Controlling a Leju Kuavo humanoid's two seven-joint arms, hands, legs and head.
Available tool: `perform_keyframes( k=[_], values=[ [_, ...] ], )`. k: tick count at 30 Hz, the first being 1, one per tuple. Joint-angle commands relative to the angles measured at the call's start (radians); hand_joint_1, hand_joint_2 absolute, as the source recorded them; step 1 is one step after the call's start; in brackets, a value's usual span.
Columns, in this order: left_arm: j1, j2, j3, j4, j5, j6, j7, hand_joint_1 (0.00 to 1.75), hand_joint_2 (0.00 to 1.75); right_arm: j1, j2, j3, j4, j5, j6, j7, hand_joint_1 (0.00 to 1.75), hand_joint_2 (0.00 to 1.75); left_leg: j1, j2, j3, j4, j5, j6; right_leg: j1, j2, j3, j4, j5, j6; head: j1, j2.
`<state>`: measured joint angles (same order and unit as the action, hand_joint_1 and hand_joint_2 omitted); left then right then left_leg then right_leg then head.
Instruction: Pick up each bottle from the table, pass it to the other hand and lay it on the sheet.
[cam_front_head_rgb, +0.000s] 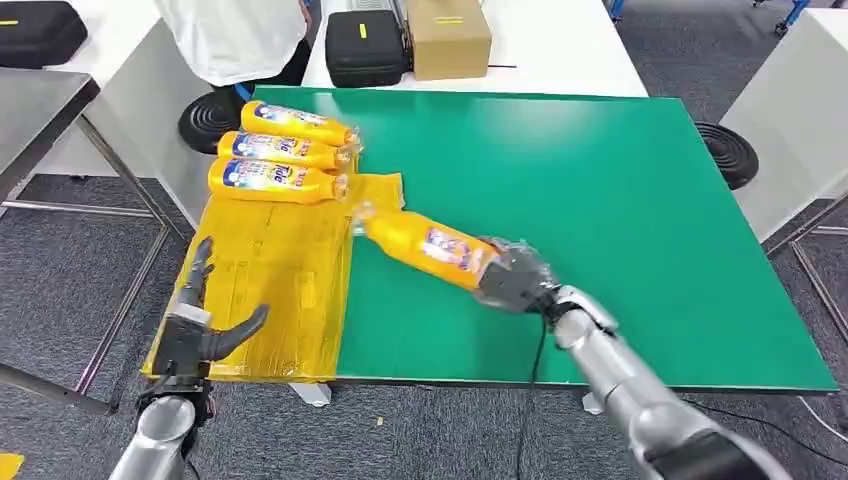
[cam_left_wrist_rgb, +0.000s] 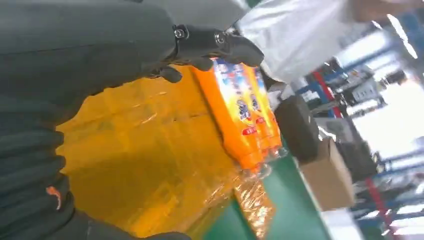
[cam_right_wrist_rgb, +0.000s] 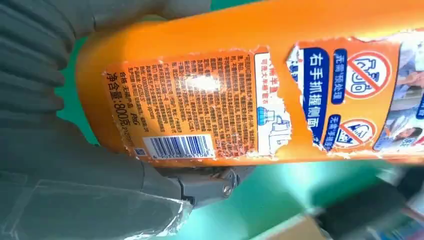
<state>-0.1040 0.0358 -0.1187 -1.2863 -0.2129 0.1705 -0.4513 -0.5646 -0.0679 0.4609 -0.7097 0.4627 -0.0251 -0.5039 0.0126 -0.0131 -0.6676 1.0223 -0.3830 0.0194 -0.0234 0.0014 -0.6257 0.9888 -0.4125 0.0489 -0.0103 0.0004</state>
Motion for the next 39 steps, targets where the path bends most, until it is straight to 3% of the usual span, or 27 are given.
perform_keyframes(
  k=[1,8,12,19,30,39],
  values=[
    [-0.005,-0.039,0.058,0.03,0.021,-0.008,-0.002,0.0,1.75,0.078,0.042,-0.121,-0.17,0.019,0.015,0.004,1.75,1.75,0.0,0.0,0.003,0.0,-0.002,0.0,0.0,-0.001,0.004,0.0,-0.002,-0.002,0.0,0.0],
    [-0.018,-0.038,0.033,0.068,0.292,-0.275,0.013,0.0,1.75,0.182,0.149,-0.186,-0.29,0.031,-0.053,-0.057,1.75,1.75,0.0,0.001,0.004,0.0,-0.003,0.0,0.0,0.001,0.004,0.0,-0.002,-0.003,0.002,0.0],
    [-0.106,-0.059,-0.045,0.159,0.291,-0.332,-0.011,0.0,1.75,0.163,0.193,-0.154,-0.177,0.026,0.006,-0.106,1.75,1.75,0.0,-0.002,0.005,-0.001,-0.002,-0.001,0.001,-0.003,0.006,-0.001,-0.003,-0.003,0.0,0.0],
    [-0.126,-0.069,-0.122,0.134,0.345,-0.455,0.015,0.0,1.75,0.091,0.273,-0.058,0.015,0.037,0.055,-0.149,1.75,1.75,0.001,0.001,0.004,0.0,-0.002,0.0,0.001,0.001,0.003,-0.001,-0.001,-0.003,0.001,0.0],
    [-0.172,-0.074,-0.173,0.171,0.351,-0.504,-0.005,0.0,1.75,0.076,0.303,0.001,0.098,0.044,0.081,-0.167,1.75,1.75,0.0,0.0,0.003,0.0,-0.001,0.0,0.001,-0.001,0.003,-0.001,-0.002,-0.002,0.001,0.0],
    [-0.136,-0.07,-0.175,0.117,0.441,-0.661,-0.013,0.0,1.75,0.05,0.308,0.022,0.155,0.044,0.083,-0.169,1.75,1.75,0.0,0.002,0.005,0.0,-0.003,0.0,0.001,0.0,0.004,-0.001,-0.003,-0.003,0.001,0.0]
  ],
)
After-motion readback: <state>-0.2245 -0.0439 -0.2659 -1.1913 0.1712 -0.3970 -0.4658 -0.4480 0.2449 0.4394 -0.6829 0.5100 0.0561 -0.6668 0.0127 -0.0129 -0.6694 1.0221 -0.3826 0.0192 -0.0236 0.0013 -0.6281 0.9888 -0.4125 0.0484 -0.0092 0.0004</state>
